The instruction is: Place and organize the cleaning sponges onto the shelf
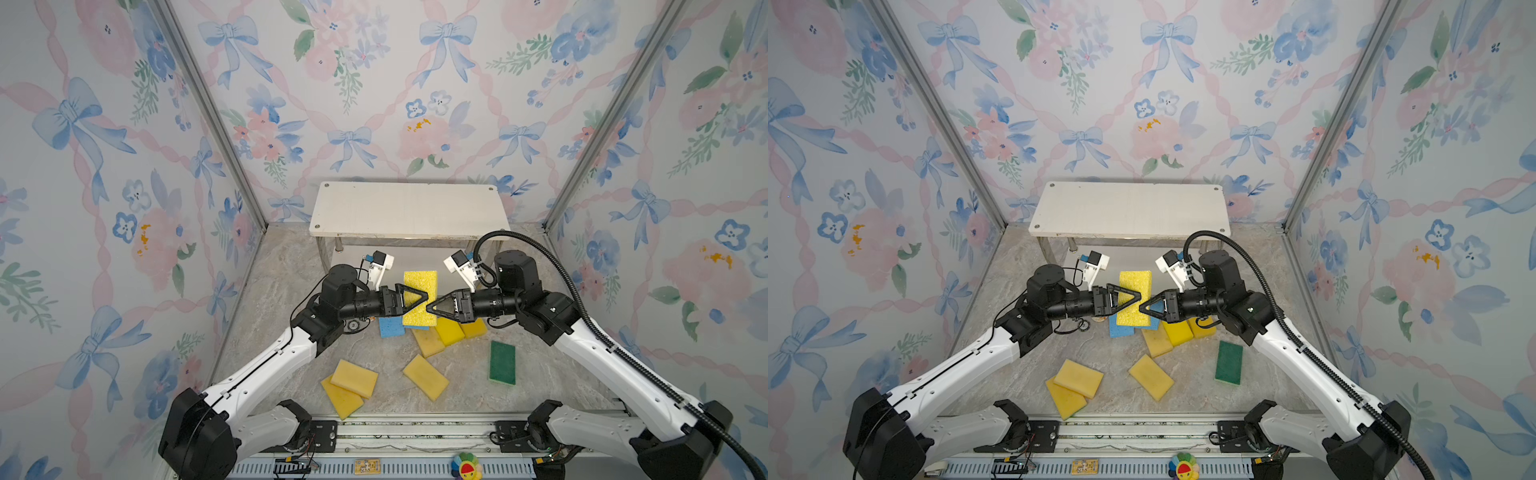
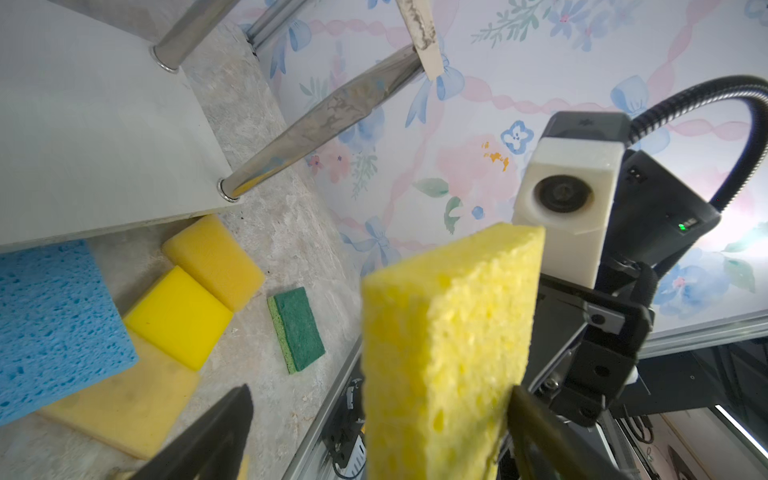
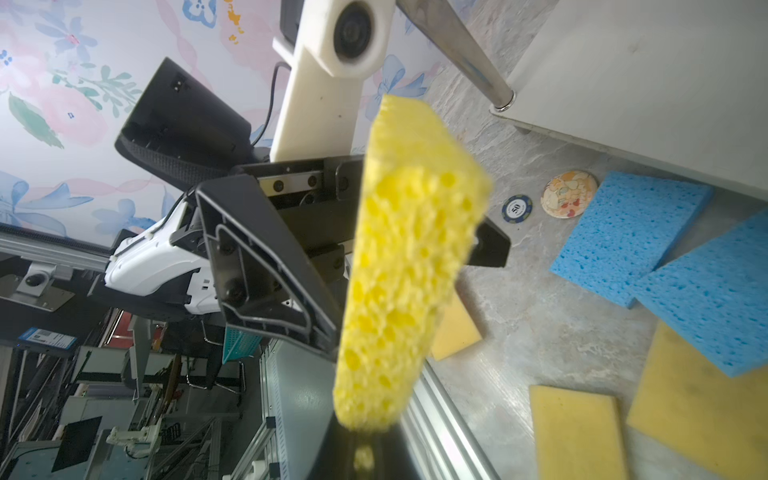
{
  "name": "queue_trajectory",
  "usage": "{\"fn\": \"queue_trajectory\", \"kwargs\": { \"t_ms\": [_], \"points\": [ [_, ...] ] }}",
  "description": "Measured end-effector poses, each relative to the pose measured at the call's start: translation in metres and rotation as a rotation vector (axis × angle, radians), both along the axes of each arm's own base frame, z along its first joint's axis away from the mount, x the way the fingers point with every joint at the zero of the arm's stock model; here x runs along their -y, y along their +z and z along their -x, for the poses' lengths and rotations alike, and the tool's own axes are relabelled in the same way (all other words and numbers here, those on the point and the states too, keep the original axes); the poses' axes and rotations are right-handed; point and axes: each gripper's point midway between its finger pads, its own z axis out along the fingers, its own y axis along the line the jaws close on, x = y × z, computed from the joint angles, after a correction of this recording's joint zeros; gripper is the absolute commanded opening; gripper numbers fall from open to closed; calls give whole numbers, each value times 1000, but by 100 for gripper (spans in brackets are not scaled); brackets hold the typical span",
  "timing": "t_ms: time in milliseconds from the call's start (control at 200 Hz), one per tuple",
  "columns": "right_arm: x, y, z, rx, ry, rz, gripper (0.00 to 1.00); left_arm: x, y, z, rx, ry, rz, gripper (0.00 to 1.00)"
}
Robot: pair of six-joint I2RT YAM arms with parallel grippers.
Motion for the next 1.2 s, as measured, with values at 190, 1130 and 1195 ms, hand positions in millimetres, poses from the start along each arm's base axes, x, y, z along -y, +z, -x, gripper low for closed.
{"fn": "queue_trajectory", "kwargs": {
  "t_ms": [190, 1130, 1195],
  "points": [
    [1, 8, 16, -10, 67, -36, 8, -5, 22, 11, 40, -55, 88, 60],
    [17, -71, 8, -71, -307, 160, 65, -39, -37, -13, -211, 339, 195, 0],
    [17, -76, 6, -79, -321, 173, 63, -40, -38, -12, -210, 346, 195, 0]
  ]
}}
